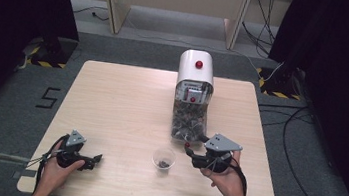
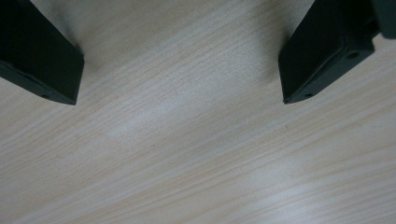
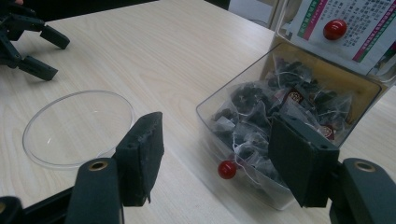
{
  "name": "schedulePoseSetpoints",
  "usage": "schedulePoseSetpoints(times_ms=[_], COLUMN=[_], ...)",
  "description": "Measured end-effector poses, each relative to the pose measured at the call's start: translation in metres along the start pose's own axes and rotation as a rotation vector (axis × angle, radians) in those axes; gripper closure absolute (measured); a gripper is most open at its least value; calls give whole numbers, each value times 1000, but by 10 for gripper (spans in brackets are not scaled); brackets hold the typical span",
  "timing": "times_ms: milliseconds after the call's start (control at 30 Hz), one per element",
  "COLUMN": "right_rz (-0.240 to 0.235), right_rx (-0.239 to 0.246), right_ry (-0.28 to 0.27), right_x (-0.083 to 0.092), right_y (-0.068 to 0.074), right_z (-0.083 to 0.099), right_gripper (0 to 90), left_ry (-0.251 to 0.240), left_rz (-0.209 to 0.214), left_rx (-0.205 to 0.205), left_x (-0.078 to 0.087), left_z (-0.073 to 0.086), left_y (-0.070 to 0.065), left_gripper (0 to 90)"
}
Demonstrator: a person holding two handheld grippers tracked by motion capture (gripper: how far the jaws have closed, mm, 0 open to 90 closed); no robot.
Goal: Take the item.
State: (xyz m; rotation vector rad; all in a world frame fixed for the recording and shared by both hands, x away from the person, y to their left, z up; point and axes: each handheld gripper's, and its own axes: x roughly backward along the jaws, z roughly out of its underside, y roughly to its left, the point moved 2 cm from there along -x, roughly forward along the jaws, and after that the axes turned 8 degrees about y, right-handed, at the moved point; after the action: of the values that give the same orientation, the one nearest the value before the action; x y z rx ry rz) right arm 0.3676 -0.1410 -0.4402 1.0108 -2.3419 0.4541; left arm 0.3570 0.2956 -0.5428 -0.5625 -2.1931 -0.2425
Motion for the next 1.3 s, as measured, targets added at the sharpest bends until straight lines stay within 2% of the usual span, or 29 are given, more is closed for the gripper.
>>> schedulePoseSetpoints(times_ms=[267, 800, 1300], right_rz=[11, 33, 39], right_rx=[-13, -48, -53], right_ry=[12, 39, 39], right_x=[-1, 4, 15], right_y=[-4, -13, -13], right_z=[5, 25, 39], right_gripper=[367, 366, 365], left_ry=[0, 0, 0], left_rz=[0, 0, 0], left_rx=[0, 0, 0], left_x=[0, 0, 0], left_z=[0, 0, 0], left_y=[0, 0, 0], left_gripper=[0, 0, 0])
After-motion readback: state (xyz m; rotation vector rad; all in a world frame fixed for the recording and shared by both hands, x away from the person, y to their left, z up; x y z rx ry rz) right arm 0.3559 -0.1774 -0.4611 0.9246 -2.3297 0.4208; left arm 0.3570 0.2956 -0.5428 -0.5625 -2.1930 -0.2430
